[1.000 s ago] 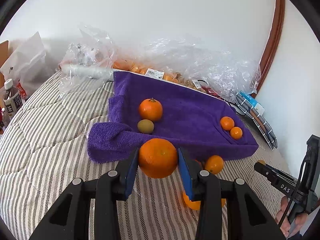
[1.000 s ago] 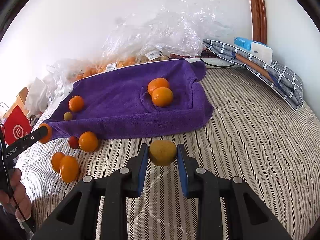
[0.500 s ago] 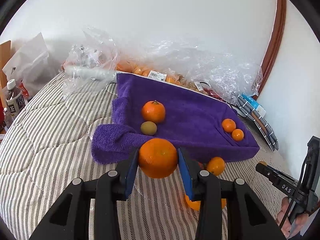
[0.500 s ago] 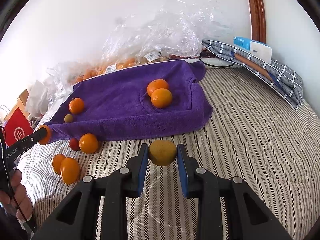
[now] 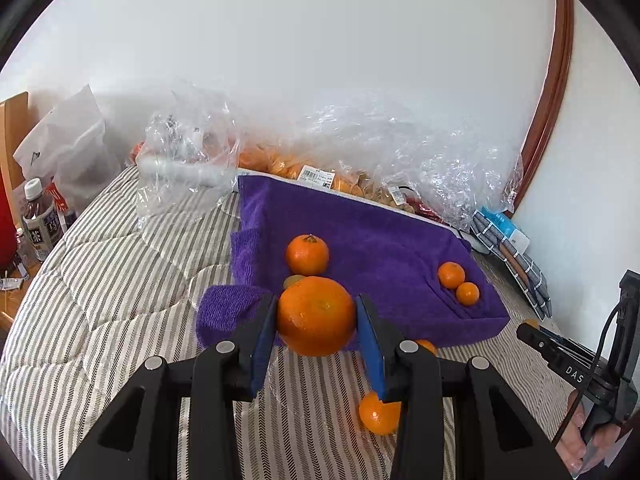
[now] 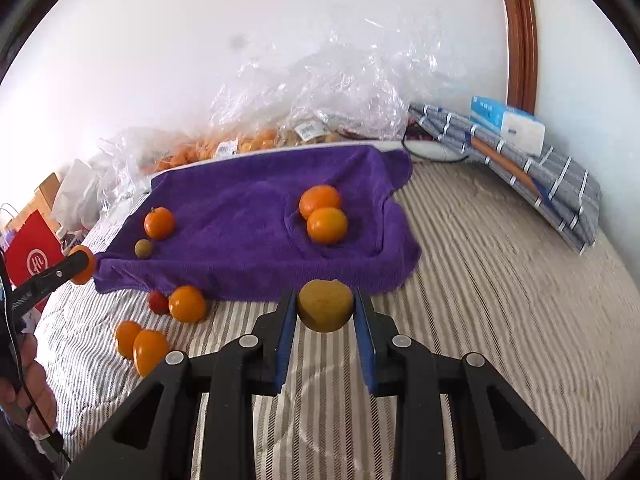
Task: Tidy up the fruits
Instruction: 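Carry the large orange with the left tool while the right tool carries the lemon over the towel, then release the lemon on the towel with the right tool while the left tool releases the orange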
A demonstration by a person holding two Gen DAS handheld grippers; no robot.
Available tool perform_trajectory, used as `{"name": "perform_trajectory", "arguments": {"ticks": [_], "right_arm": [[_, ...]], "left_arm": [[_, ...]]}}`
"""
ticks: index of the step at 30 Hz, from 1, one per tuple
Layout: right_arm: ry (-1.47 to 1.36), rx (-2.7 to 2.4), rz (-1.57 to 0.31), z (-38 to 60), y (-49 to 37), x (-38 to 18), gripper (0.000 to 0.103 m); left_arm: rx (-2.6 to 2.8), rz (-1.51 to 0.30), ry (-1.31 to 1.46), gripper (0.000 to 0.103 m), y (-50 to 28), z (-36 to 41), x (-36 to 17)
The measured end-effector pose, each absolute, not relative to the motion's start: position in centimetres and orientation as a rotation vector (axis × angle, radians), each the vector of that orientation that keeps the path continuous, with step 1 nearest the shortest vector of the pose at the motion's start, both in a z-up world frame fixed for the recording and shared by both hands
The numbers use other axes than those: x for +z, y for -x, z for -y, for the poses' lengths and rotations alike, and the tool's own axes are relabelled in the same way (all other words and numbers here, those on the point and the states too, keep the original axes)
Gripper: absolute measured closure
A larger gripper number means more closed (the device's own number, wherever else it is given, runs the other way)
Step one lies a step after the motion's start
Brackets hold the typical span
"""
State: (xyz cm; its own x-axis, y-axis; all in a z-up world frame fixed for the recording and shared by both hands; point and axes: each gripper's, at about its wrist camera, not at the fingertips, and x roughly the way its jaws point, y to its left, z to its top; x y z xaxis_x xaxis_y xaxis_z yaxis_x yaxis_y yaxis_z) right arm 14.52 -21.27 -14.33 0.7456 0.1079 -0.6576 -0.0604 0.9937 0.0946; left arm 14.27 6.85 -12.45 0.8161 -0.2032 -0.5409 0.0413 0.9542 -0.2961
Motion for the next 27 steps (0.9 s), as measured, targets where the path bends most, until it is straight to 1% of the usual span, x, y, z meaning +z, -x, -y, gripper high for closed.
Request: {"name": "perform_trajectory", "arguments": {"ticks": [4,7,16,24,27], "right_arm": [[-0.062,0.107,-0.684,21.4,-15.6,-13.1,0.075],[-0.059,0.101,-0.672,21.4,-17.0,-12.6,0.075],[-0.042,0.113,-0.645,21.1,-20.4,-12.2,0.075],[-0.077,0.127,-0.653,21.4,-23.4,-12.2,0.074],[-0.081,0.157,-0.666,20.6,-23.8,-12.9,0.074]], "left_arm": [[-0.126,-0.573,0.240,0.065,-15.2,-6.1,-10.6],[-0.144,-0.588,0.247,0.065,-16.5,-5.6,-9.9],[-0.138,-0.610,0.264,0.065,-20.6,-5.5,-10.5],[-0.082,-0.591,0.227,0.065,-23.3,-6.7,-10.1],[-0.091,-0.601,0.256,0.065,-24.1,-7.2,-10.3]]}}
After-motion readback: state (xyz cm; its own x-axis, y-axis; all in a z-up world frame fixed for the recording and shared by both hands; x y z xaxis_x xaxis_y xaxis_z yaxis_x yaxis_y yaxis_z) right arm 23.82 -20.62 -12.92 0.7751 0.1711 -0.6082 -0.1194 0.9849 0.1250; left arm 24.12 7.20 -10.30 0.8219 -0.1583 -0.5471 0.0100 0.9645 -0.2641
